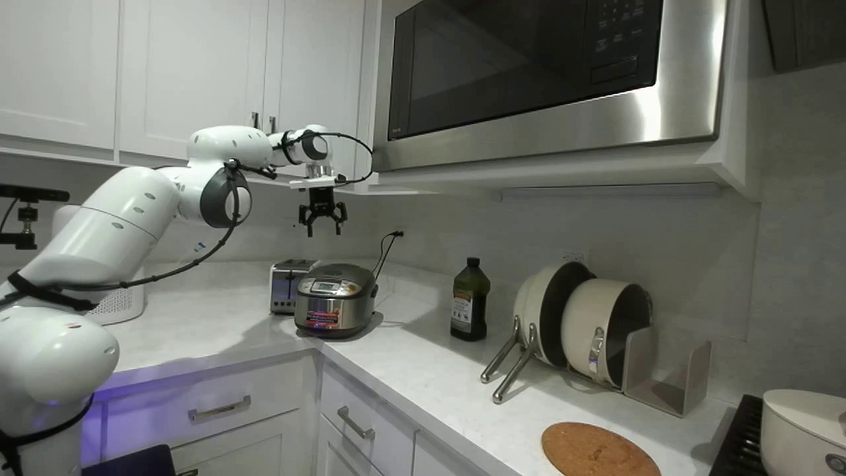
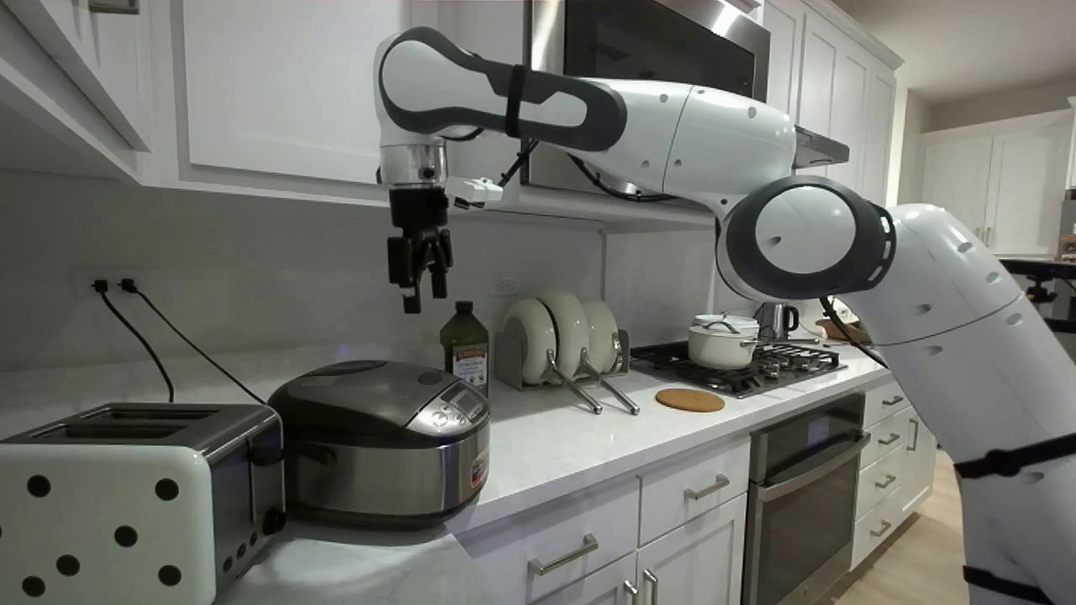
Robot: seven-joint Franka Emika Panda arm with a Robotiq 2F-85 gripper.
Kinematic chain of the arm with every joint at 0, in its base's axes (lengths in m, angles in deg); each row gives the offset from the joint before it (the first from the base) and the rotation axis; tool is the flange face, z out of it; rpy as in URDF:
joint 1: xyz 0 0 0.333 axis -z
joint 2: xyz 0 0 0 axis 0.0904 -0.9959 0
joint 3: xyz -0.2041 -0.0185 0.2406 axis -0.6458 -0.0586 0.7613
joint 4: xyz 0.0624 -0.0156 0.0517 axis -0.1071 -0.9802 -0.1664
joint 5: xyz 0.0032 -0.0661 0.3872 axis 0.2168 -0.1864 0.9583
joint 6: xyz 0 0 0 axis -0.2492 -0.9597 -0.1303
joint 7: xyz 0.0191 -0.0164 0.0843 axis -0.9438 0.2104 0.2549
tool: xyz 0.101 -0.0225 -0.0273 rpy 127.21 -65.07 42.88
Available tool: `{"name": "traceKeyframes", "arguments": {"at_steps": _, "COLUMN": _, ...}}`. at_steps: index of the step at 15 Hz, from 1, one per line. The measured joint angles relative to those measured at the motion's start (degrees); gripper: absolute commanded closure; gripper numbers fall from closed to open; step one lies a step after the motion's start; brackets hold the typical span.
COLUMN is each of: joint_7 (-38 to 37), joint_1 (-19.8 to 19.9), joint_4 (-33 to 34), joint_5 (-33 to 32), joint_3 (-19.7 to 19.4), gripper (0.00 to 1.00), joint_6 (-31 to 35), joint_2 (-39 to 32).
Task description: Close the lid of the rice cooker.
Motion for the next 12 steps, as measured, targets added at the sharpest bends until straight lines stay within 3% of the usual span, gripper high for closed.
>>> {"name": "traceKeyframes", "arguments": {"at_steps": 7, "joint_7": -0.3, "joint_1": 1.3, "joint_4": -1.1, "joint_5": 0.1, "joint_3": 0.0, "gripper": 0.0, "joint_6": -5.3, "joint_2": 7.7}}
{"name": "traceKeyframes", "arguments": {"at_steps": 12, "joint_7": -0.4, "joint_1": 2.6, "joint_4": -6.2, "joint_5": 0.9, "joint_3": 0.0, "gripper": 0.0, "joint_6": -7.9, "joint_2": 15.2}}
